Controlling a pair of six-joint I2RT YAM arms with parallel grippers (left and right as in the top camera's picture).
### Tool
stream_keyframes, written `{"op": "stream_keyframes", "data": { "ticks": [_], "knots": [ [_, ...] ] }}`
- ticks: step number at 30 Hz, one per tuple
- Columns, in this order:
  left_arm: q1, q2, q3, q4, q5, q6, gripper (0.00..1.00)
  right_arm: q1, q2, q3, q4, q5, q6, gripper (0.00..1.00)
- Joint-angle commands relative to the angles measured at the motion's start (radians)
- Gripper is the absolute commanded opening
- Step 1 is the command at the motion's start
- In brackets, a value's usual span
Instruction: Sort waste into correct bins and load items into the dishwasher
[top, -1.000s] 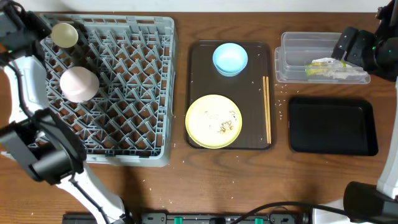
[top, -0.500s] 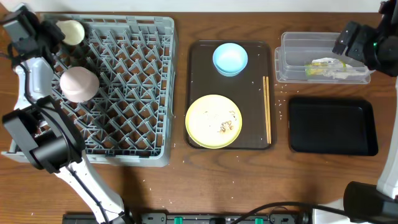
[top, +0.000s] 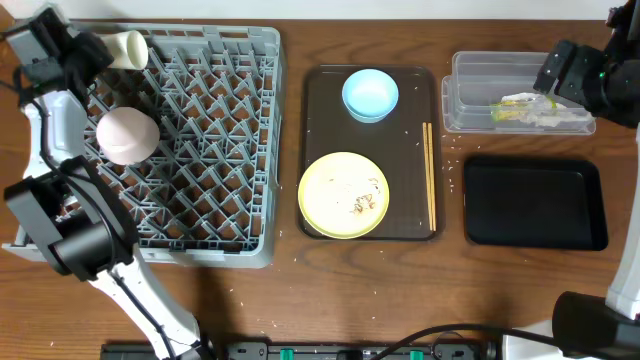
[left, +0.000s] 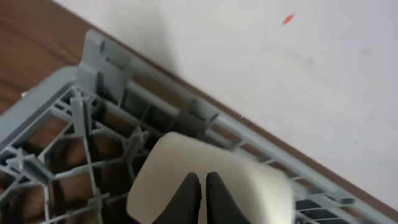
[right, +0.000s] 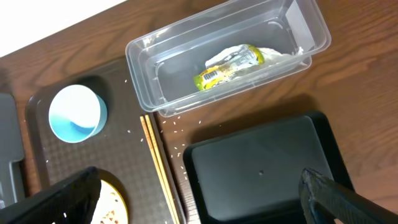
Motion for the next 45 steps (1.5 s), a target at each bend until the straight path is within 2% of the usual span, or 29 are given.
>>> {"op": "stream_keyframes", "data": {
  "ticks": [1, 6, 13, 18, 24, 32, 45],
  "knots": [
    [-0.024, -0.059, 0.003, -0.008, 0.021, -0.001, 0.08, 0.002, 0.002, 0.001, -0.002, -0.003, 0.010, 0.99],
    [-0.080, -0.059, 0.003, -0.064, -0.001, 0.108, 0.08, 0.002, 0.002, 0.001, -0.004, -0.003, 0.010, 0.99],
    [-0.132, -0.059, 0.004, -0.065, -0.122, 0.172, 0.08, 0.002, 0.002, 0.001, -0.005, -0.003, 0.009, 0.99],
    [-0.132, -0.064, 0.021, -0.005, -0.131, 0.171, 0.08, 0.002, 0.002, 0.001, -0.011, 0.005, -0.017, 0.99],
    [-0.134, -0.049, 0.021, -0.009, -0.146, 0.172, 0.08, 0.001, 0.002, 0.001, -0.009, 0.028, -0.016, 0.99],
    [-0.142, 0.011, 0.021, -0.094, -0.136, 0.167, 0.08, 0.001, 0.002, 0.001, 0.004, 0.038, -0.017, 0.99],
    [-0.178, 0.011, 0.021, -0.149, -0.031, 0.169, 0.08, 0.001, 0.002, 0.001, 0.004, 0.038, -0.016, 0.99]
  ]
}}
